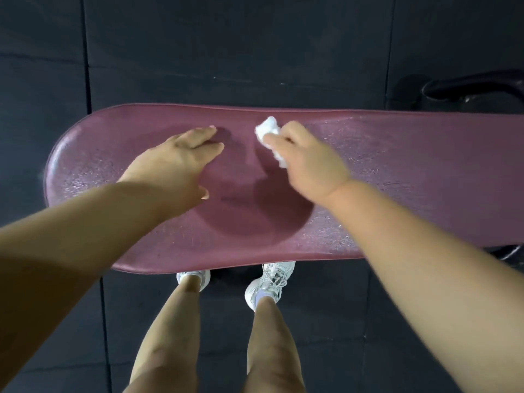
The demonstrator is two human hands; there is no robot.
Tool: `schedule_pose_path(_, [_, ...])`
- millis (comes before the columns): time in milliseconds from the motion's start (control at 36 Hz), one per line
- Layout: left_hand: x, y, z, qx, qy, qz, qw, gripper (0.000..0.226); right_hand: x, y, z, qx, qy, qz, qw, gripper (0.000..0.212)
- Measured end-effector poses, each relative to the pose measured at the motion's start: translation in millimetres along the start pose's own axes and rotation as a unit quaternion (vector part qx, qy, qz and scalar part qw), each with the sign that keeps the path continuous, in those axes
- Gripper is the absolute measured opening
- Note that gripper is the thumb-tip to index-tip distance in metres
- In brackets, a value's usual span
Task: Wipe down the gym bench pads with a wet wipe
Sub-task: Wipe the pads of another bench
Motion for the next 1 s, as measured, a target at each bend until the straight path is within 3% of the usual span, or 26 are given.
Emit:
schedule_pose_path(83, [-11,-11,23,0.007,-0.017,-0.065,0.998,0.082,0,-26,-47,-0.019,0.118,-0.053,0.991,0.044])
schedule_pose_path(139, [-15,-10,40,0.018,-0.036,-0.073,0.996,0.086,-6,-37,-81,0.023,0.278,-0.11,0.954,0.045])
schedule_pose_path(194, [-17,-3,53,0.005,-0.054,-0.05,0.997,0.089,-6,-37,-81,0.1,0.355,-0.17,0.914,0.044])
schedule_pose_path(250, [-17,0,57,-0.016,-0.05,-0.037,0.998,0.09,8,-28,-51,0.135,0.331,-0.197,0.913,0.039])
schedule_pose_path(333, [-15,-1,56,-0.029,-0.044,-0.037,0.998,0.09,33,-2,15,0.096,0.239,-0.158,0.953,0.042])
schedule_pose_path(444, [-14,-1,58,-0.043,-0.042,-0.036,0.998,0.091,53,20,87,0.056,0.058,-0.057,0.995,0.04])
schedule_pose_path(528, [-15,0,60,-0.059,-0.038,-0.04,0.997,0.091,53,19,86,-0.008,-0.021,0.03,0.999,0.035])
schedule_pose_path(639, [-13,2,61,-0.072,-0.028,-0.044,0.996,0.091,42,-13,25,-0.044,0.111,-0.051,0.992,0.034])
schedule_pose_path(750, [-11,4,63,-0.076,-0.018,-0.049,0.996,0.092,21,-27,-6,0.049,0.274,-0.18,0.943,0.036])
schedule_pose_path(806, [-11,4,64,-0.084,-0.016,-0.046,0.995,0.091,20,-16,4,0.116,0.31,-0.226,0.916,0.032])
schedule_pose_path(889, [-12,4,65,-0.099,-0.025,-0.033,0.994,0.091,28,7,42,0.194,0.306,-0.235,0.902,0.035])
schedule_pose_path(944, [-12,4,65,-0.102,-0.027,-0.024,0.994,0.089,35,26,77,0.171,0.239,-0.175,0.939,0.041])
schedule_pose_path(1000, [-16,5,67,-0.099,-0.027,-0.023,0.994,0.087,35,40,112,0.142,0.121,-0.115,0.976,0.043])
Point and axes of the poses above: each hand's wrist, its own x-axis towards the middle knuckle, its own y-axis out of the palm, z = x × y, the point moved 7 cm from there along x, towards the middle knuckle, and after that the axes turned 8 degrees about z, right-handed, at the moved point
